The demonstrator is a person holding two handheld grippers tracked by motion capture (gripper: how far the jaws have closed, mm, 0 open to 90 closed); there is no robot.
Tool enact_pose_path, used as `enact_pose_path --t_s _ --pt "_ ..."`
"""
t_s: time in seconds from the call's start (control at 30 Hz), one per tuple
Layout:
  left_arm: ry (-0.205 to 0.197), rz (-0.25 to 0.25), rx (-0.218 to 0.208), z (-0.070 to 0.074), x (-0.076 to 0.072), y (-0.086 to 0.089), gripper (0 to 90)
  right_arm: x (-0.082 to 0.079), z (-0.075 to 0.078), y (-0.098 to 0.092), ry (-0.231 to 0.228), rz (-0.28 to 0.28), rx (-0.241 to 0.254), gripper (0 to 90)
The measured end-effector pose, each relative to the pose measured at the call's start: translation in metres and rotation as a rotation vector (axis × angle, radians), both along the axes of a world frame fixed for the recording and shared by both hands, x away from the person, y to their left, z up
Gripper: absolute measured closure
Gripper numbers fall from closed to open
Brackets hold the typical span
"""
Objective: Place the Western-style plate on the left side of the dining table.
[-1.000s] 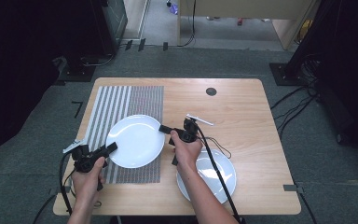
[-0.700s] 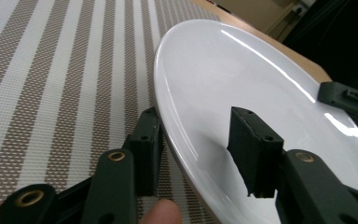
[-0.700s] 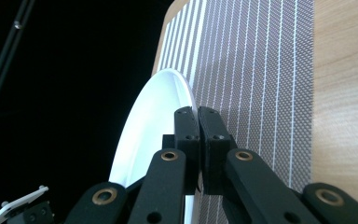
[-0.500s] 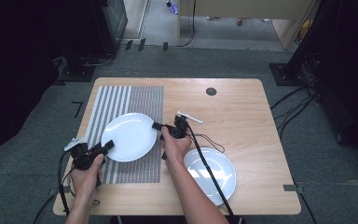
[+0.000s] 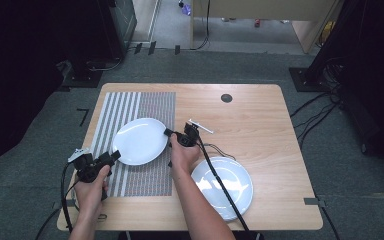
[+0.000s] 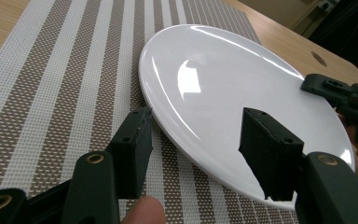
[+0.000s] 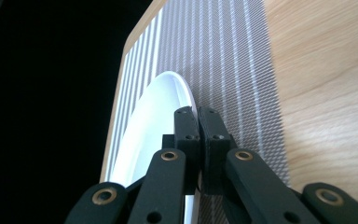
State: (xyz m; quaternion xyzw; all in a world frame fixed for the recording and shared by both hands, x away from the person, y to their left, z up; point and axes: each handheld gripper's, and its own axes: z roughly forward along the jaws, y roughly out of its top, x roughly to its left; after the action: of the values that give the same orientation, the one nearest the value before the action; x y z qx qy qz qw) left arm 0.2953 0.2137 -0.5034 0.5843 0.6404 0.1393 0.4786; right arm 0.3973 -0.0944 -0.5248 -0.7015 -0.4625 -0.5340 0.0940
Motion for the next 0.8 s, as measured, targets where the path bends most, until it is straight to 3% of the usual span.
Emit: enact_pose_path --t_s 0.2,0.43,0.53,0.6,0.7,0.77,0.8 --pt "0.002 -0.01 0.0 -0.001 -0.001 -0.004 44.7 0.003 -0.006 0.007 -0.013 -0.082 0.013 88.8" --pt "0.002 -0.021 -0.003 0.0 -0.003 -0.007 45.1 0.004 -0.01 0.017 -0.031 -0.136 0.02 88.6" --pt "0.0 -0.023 -0.005 0.001 -0.004 -0.007 45.1 0.005 -0.01 0.023 -0.061 -0.147 -0.008 88.2" --pt "-0.001 -0.025 -0.005 0.001 -0.004 -0.007 45.1 0.006 -0.011 0.026 -0.073 -0.137 -0.062 86.9" --pt "-0.002 -0.028 -0.001 0.001 -0.005 -0.008 45.2 0.008 -0.011 0.022 -0.067 -0.104 -0.064 70.7" --pt "-0.002 -0.03 0.001 0.001 -0.005 -0.009 45.2 0.008 -0.01 0.022 -0.073 -0.099 -0.073 66.9" --pt "-0.002 -0.031 0.002 0.001 -0.005 -0.009 45.2 0.008 -0.008 0.023 -0.087 -0.081 -0.108 61.9"
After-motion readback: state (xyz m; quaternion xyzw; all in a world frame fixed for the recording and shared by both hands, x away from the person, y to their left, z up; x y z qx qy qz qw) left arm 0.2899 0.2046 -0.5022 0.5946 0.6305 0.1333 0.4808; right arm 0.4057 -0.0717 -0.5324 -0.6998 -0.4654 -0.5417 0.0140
